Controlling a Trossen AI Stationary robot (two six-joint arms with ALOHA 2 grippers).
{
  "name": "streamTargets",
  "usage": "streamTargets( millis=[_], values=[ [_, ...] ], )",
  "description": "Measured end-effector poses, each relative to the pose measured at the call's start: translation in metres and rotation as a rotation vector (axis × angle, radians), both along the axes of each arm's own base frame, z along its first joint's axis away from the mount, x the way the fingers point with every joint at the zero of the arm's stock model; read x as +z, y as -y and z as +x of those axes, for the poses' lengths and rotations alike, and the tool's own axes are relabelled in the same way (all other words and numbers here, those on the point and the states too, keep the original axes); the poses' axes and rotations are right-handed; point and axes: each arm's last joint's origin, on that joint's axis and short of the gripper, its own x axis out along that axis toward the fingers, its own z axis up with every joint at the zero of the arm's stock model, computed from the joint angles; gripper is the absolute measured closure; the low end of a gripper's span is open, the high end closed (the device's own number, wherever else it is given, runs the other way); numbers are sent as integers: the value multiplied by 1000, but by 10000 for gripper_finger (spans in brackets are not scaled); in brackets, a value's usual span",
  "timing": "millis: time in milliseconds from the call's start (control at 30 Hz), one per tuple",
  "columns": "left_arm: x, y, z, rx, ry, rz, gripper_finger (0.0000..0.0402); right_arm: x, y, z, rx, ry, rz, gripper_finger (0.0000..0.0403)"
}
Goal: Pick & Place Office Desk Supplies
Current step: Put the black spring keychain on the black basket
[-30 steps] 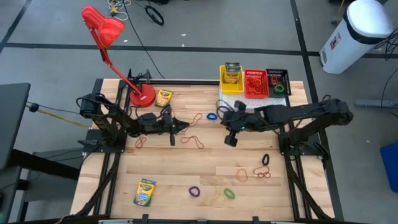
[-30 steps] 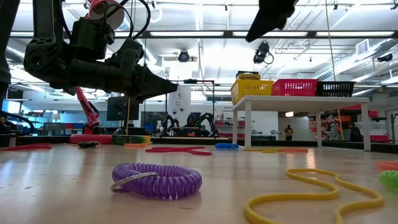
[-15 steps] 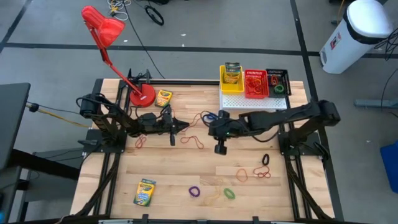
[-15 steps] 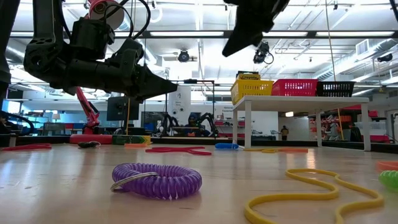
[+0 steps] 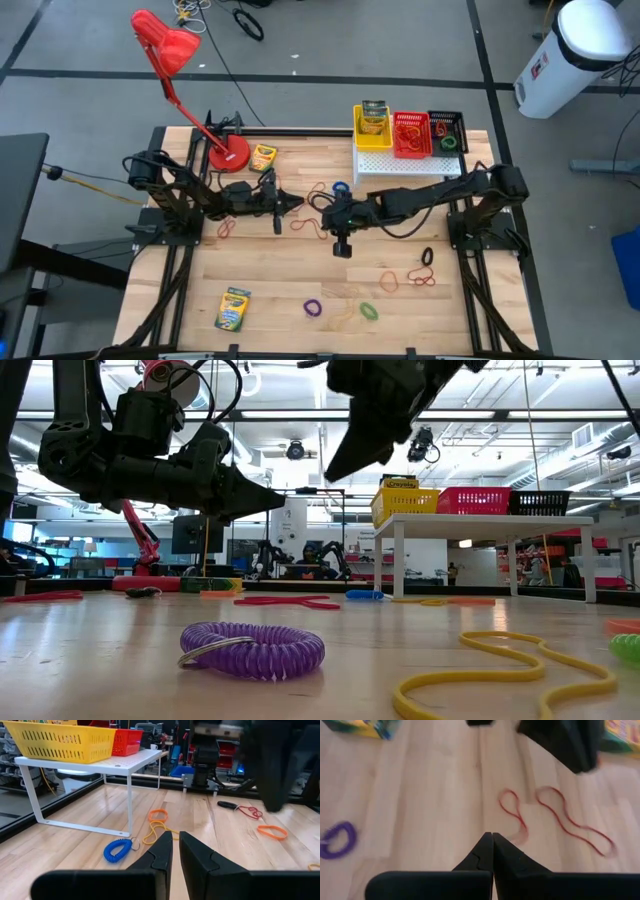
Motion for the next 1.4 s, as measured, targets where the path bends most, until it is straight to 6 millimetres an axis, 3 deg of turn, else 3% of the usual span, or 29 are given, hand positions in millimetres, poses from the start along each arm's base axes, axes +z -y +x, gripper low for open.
streamTargets(
  millis=[167, 333, 433, 600, 767, 900, 1033, 1167, 1400],
  values=[
    [0, 0, 0, 0, 3, 1, 364, -36, -2, -4, 34, 112, 107, 403],
    [0, 0, 0, 0, 4, 0, 364, -66, -5, -27, -38, 108, 190, 403],
    [0, 0, 0, 0, 3, 0, 364, -63, -11, -41, -95, 62, 187, 403],
    [0, 0, 0, 0, 3, 0, 364, -46, -25, -65, -211, -183, 89, 403],
    [0, 0, 0, 0, 3, 0, 364, -20, -49, -85, -306, -377, -9, 400],
    [1, 0, 0, 0, 6, 1, 364, -11, -69, -97, -326, -423, -11, 396],
    [0, 0, 0, 0, 4, 0, 364, -15, -91, -113, -334, -496, 60, 394],
    [0, 0, 0, 0, 3, 1, 364, -28, -108, -136, -472, -567, 110, 370],
    [0, 0, 0, 0, 3, 1, 364, -59, -110, -171, -1018, -615, 226, 285]
  ],
)
